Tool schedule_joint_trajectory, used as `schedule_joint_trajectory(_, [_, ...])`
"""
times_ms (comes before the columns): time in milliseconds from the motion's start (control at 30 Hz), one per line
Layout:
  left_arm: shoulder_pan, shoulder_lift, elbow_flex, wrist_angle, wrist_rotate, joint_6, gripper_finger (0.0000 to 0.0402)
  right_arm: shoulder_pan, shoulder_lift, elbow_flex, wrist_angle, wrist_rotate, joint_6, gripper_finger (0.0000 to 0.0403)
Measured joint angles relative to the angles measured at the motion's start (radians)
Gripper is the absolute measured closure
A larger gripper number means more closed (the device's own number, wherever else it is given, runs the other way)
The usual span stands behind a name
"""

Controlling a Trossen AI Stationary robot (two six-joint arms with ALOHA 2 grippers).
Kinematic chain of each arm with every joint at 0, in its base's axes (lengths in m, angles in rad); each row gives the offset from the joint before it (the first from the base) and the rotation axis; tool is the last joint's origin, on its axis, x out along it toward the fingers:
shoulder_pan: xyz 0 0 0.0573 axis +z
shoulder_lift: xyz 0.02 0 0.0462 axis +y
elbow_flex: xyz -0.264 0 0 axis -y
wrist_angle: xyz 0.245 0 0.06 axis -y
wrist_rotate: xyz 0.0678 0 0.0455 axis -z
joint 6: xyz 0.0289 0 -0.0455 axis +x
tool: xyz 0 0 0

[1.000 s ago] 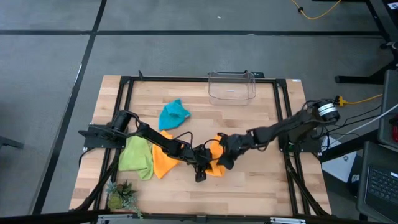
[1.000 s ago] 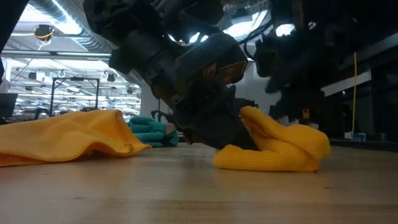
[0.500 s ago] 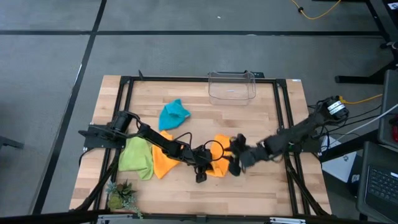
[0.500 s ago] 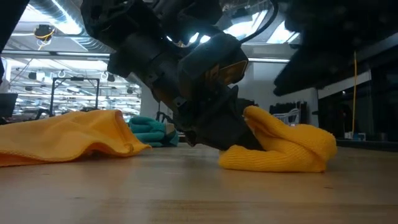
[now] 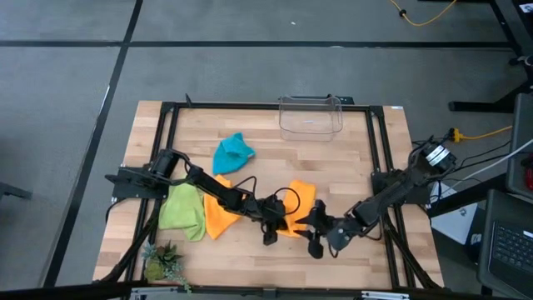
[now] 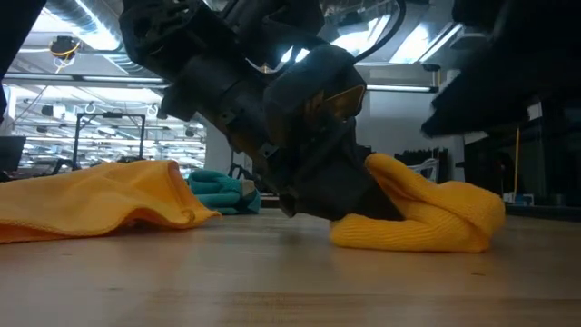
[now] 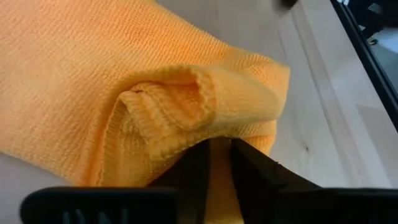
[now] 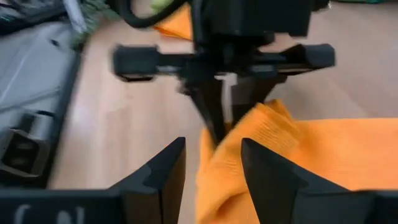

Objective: Fold microfiber towels
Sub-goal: Fold the right orange microfiber towel

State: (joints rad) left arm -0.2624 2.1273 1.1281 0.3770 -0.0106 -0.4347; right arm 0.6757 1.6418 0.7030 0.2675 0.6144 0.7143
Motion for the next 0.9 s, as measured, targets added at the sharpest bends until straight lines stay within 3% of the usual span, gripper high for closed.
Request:
schedule_joint_trajectory(233, [0.002,0.0,0.001,0.003,-0.031,0.0,0.031,-0.003,0.121,0.208,-0.17,0.074,-0.166,0.0245])
schedule_joint_trajectory(433, [0.005,0.0,0.001,0.009,-0.06,0.0,0.0313,-0.016,0.189,0.356,-0.593,0.161,0.185,0.0245])
schedule_joint_trajectory(900, [0.005,-0.001,0.001,0.032,-0.09,-0.001,0.031,-0.037,0.291,0.423,-0.673,0.197,0.356,0.0245])
